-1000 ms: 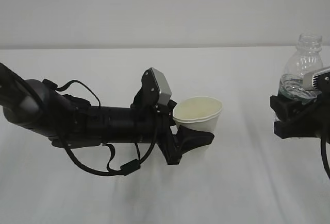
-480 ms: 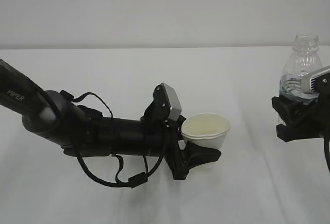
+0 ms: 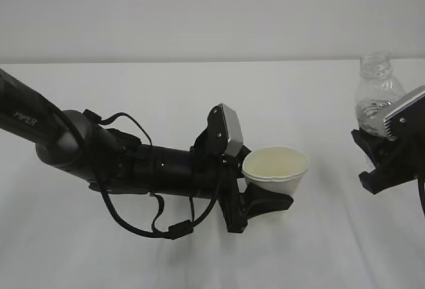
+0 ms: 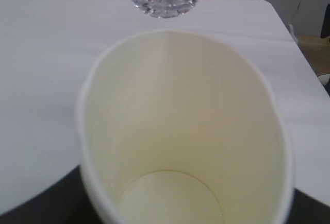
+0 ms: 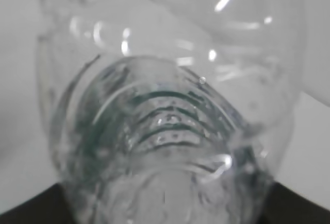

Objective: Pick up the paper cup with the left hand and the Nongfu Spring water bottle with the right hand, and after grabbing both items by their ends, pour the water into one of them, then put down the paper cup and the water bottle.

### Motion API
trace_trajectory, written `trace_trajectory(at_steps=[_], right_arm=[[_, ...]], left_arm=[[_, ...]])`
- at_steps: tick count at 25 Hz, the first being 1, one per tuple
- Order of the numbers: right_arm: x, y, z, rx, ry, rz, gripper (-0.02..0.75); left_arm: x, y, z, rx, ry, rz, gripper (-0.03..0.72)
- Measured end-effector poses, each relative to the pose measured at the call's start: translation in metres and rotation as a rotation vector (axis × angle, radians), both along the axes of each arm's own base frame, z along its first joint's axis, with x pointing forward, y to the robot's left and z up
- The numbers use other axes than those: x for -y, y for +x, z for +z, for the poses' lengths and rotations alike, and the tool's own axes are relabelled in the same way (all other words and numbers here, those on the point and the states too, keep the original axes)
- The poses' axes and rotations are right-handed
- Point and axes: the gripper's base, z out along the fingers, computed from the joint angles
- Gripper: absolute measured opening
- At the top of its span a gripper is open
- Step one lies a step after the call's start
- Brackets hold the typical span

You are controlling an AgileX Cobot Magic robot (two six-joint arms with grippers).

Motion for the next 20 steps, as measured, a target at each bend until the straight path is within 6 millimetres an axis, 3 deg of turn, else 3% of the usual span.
trace_trajectory(at_steps=[20], right_arm=[[0.0035, 0.0007, -0.0001, 0.090, -0.443, 0.141, 0.392]], left_arm=[[0.0022, -0.0013, 0.0013, 0.033, 0.016, -0.057, 0.435]])
